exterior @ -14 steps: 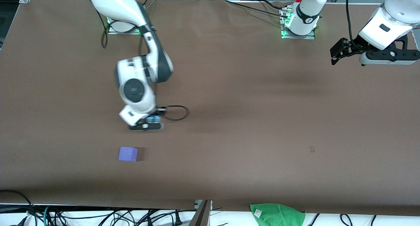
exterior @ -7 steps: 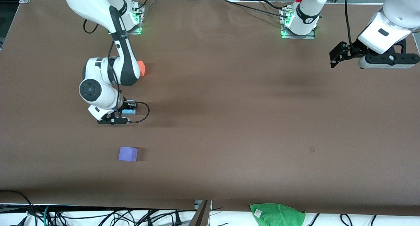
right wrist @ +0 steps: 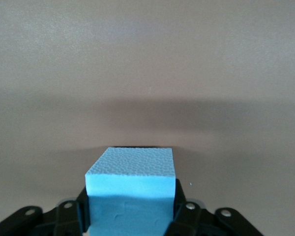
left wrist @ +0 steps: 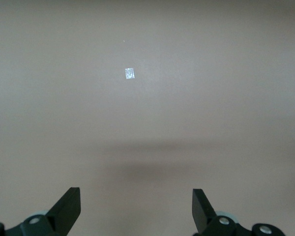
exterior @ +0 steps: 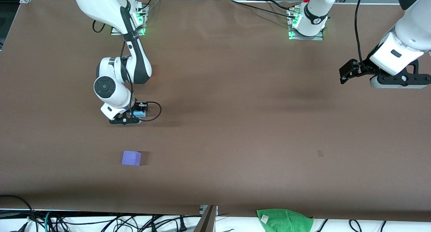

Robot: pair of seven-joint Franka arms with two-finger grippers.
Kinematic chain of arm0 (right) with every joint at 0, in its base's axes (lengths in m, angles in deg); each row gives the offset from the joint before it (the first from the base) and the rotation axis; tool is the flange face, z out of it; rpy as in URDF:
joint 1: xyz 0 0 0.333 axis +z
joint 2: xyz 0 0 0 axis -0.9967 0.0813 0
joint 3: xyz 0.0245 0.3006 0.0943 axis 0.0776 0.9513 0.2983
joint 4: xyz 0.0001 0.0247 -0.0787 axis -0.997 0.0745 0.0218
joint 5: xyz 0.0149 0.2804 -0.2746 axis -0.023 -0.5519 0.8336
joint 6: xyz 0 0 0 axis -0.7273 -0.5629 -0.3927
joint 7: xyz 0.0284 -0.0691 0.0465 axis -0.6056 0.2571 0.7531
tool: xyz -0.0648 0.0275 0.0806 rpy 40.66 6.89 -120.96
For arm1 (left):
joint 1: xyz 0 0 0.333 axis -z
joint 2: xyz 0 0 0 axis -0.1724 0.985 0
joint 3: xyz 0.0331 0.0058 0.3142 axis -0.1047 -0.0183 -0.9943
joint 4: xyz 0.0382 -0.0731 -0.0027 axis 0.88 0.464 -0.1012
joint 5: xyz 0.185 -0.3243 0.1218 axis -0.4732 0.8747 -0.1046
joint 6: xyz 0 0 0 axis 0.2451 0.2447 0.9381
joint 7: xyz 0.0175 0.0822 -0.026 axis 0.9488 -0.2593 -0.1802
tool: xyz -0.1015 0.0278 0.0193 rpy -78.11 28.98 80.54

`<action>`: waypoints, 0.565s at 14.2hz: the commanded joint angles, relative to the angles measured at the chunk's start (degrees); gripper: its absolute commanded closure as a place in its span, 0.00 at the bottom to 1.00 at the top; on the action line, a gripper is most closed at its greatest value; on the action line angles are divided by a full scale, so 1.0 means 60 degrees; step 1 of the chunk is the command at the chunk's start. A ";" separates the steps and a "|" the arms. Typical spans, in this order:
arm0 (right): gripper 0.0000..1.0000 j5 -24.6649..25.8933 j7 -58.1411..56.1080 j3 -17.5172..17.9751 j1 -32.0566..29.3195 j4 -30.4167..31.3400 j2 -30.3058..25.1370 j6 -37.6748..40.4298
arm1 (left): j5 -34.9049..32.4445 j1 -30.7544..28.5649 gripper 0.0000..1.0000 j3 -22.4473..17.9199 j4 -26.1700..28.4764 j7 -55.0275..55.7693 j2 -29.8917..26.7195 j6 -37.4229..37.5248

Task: Place blue block between orange and purple blocks
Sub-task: 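Carry the blue cube with the right gripper toward the orange cube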

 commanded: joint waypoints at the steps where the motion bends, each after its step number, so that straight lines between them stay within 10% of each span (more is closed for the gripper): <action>1: 0.00 -0.0204 -0.0199 -0.0134 0.0029 -0.0019 -0.0301 -0.0035 | 0.0122 -0.0046 0.00 0.0002 -0.0381 0.0026 0.0235 0.0697; 8: 0.00 -0.0175 -0.0171 -0.0866 0.0014 -0.1890 -0.1224 0.2682 | 0.0034 -0.0339 0.00 0.0017 -0.0587 -0.0076 0.0176 0.1417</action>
